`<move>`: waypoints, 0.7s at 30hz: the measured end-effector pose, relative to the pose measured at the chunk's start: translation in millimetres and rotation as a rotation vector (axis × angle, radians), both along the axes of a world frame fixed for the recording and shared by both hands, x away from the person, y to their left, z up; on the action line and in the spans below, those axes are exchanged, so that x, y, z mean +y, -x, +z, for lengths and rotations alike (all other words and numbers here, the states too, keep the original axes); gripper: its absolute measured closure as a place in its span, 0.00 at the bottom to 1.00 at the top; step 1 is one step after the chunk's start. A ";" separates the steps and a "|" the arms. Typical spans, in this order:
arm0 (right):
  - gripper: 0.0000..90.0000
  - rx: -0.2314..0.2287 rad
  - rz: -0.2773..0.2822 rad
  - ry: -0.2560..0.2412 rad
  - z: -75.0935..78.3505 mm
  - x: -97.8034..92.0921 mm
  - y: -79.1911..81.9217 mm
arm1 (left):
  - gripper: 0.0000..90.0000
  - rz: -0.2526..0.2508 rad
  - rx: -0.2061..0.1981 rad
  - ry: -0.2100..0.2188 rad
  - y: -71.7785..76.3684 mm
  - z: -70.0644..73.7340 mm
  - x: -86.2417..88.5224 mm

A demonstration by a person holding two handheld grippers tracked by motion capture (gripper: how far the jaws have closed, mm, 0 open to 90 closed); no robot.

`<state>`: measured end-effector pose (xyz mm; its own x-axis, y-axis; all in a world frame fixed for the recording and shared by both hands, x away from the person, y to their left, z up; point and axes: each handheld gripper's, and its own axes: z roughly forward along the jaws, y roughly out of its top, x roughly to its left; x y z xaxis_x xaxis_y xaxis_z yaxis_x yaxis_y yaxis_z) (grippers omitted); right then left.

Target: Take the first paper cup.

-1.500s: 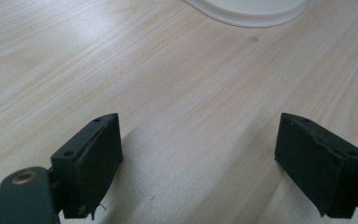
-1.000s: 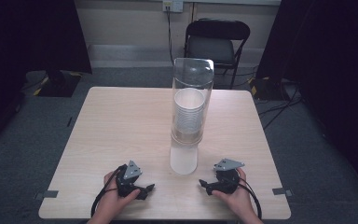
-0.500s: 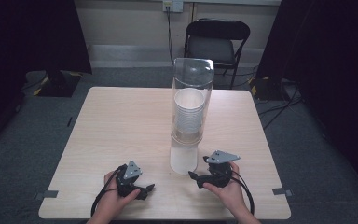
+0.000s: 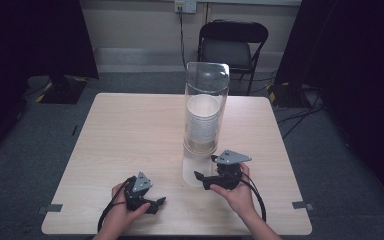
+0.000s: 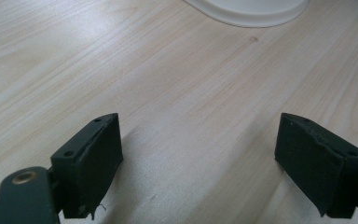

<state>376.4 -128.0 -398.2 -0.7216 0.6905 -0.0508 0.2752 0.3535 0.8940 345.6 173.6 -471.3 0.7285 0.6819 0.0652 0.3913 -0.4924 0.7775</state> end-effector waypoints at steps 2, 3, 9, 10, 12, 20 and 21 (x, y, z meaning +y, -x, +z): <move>0.17 -0.004 -0.008 -0.016 0.8 0.9 -2.7 | 0.16 0.000 0.000 0.000 0.0 0.0 0.0; 0.17 -0.004 -0.008 -0.016 0.8 0.9 -2.7 | 0.16 0.000 0.000 0.000 0.0 0.0 0.0; 0.17 -0.036 -0.022 -0.046 5.3 2.9 -11.9 | 0.16 -0.001 0.001 -0.001 0.0 0.1 0.1; 0.18 -0.039 -0.023 -0.049 6.2 3.3 -12.9 | 0.16 0.000 0.001 0.000 0.0 0.0 0.0; 0.18 -0.041 -0.026 -0.054 9.6 4.7 -14.9 | 0.16 0.000 0.000 0.000 0.0 0.0 0.0; 0.23 -0.059 -0.020 -0.085 10.5 6.0 -22.2 | 0.16 0.000 0.000 0.000 0.0 0.0 0.0; 0.23 -0.067 -0.019 -0.088 10.5 5.8 -23.2 | 0.16 0.001 0.000 0.000 0.0 -0.1 0.0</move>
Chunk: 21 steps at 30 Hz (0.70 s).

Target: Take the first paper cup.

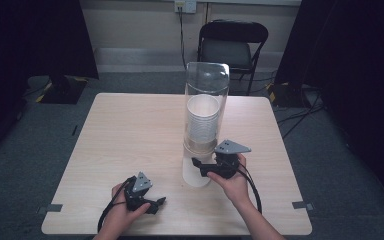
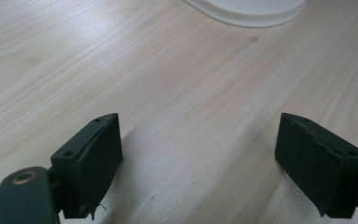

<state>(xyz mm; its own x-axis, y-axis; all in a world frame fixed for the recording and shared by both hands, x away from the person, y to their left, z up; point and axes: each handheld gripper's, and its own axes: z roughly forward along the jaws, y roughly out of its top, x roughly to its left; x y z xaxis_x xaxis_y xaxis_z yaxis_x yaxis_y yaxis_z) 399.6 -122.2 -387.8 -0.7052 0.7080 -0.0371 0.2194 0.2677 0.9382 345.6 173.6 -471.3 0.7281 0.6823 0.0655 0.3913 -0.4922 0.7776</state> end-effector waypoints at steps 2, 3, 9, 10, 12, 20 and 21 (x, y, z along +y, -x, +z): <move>0.24 0.004 -0.002 -0.003 0.1 0.1 -0.1 | 0.16 -0.001 0.000 0.000 0.0 0.1 0.0; 0.24 0.003 0.001 -0.012 -0.2 0.3 -0.9 | 0.16 -0.001 0.001 0.000 0.0 0.0 0.0; 0.29 0.003 0.015 -0.020 0.1 2.9 -3.5 | 0.16 -0.003 0.000 0.006 -0.2 -0.2 0.0; 0.29 0.003 0.015 -0.020 0.1 2.9 -3.5 | 0.16 -0.003 0.000 0.006 -0.2 -0.2 0.0; 0.34 -0.005 0.031 -0.005 1.4 4.6 -3.4 | 0.16 -0.004 -0.003 0.013 -0.3 -0.7 -0.1; 0.40 -0.040 0.025 0.034 -0.4 4.2 -2.6 | 0.16 0.000 -0.001 0.001 0.0 0.0 0.0; 0.40 -0.051 0.027 0.037 -1.2 4.3 -2.4 | 0.16 0.000 0.001 0.000 0.1 0.0 0.0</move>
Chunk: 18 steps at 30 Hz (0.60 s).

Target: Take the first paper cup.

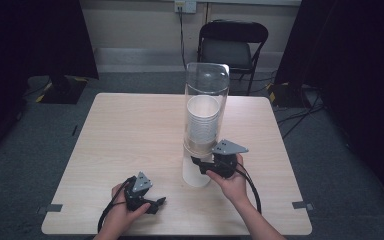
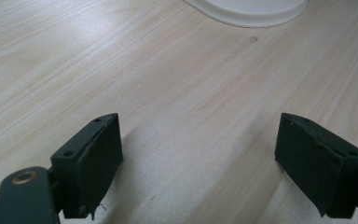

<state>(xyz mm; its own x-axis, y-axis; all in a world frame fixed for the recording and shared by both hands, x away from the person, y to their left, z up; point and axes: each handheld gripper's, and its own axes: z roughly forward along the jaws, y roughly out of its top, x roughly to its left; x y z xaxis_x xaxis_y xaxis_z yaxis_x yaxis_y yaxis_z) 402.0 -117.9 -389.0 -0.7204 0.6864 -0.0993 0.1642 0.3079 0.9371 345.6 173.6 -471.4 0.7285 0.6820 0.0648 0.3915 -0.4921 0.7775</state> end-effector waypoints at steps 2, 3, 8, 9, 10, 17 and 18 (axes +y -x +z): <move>0.40 -0.003 0.004 -0.006 -1.1 -0.4 -0.1 | 0.16 0.000 -0.001 0.000 0.0 0.0 0.0; 0.40 -0.008 0.008 -0.017 -2.6 -1.4 -0.3 | 0.16 -0.003 -0.006 0.015 -0.3 -0.9 -0.3; 0.40 -0.021 0.001 -0.025 -5.7 -1.0 1.0 | 0.16 -0.003 -0.006 0.014 -0.3 -0.8 -0.2; 0.40 -0.017 0.000 -0.025 -5.7 -0.9 1.1 | 0.16 -0.003 -0.006 0.013 -0.3 -0.9 -0.2; 0.41 -0.017 -0.002 -0.023 -5.6 -0.7 1.1 | 0.16 -0.004 -0.006 0.013 -0.3 -0.9 -0.2; 0.41 -0.019 -0.001 -0.033 -10.0 -1.1 0.8 | 0.16 -0.003 -0.005 0.013 -0.2 -0.9 -0.2; 0.41 -0.017 -0.005 -0.030 -10.5 -1.3 1.4 | 0.16 -0.003 -0.006 0.013 -0.3 -0.9 -0.2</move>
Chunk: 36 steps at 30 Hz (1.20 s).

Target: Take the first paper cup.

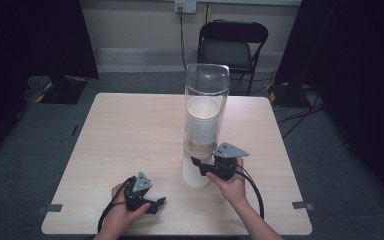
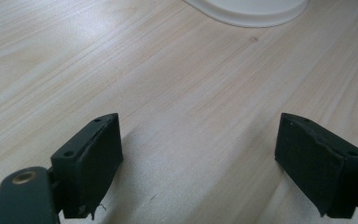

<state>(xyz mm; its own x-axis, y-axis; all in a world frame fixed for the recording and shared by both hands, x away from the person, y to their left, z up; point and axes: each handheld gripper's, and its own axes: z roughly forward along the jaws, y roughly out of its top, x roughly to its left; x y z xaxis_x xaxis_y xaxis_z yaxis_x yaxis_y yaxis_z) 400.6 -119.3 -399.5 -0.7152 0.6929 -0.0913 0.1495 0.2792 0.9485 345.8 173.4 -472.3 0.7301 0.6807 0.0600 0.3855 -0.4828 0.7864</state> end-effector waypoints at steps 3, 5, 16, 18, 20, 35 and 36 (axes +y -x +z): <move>0.42 -0.004 0.001 -0.010 -2.1 -0.1 0.3 | 0.16 0.000 0.000 0.001 0.0 -0.1 0.0; 0.42 0.008 0.001 0.006 -3.2 0.1 0.1 | 0.16 0.000 0.000 0.000 -0.1 0.0 0.0; 0.41 0.131 0.024 0.203 -44.1 -2.8 -10.5 | 0.16 -0.003 0.008 -0.013 -0.3 1.0 0.3; 0.41 0.145 0.022 0.207 -44.4 -4.0 -10.7 | 0.16 -0.009 -0.003 -0.025 -0.9 1.5 1.0; 0.41 0.139 0.037 0.263 -46.3 -7.3 -7.7 | 0.16 -0.005 0.001 -0.019 -0.6 1.2 0.7; 0.41 0.174 0.073 0.252 -52.5 -18.7 5.6 | 0.16 -0.001 0.006 -0.014 -0.2 1.0 0.3; 0.41 0.179 0.081 0.255 -53.7 -16.9 7.7 | 0.16 -0.001 0.007 -0.015 -0.2 1.1 0.4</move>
<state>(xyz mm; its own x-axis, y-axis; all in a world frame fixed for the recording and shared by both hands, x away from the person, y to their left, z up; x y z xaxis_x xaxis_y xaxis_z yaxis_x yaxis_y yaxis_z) 392.8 -136.2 -453.2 -0.7878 0.6037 -0.1226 0.2749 0.5226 0.8070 346.0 173.9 -471.1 0.7315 0.6788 0.0646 0.3907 -0.4949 0.7762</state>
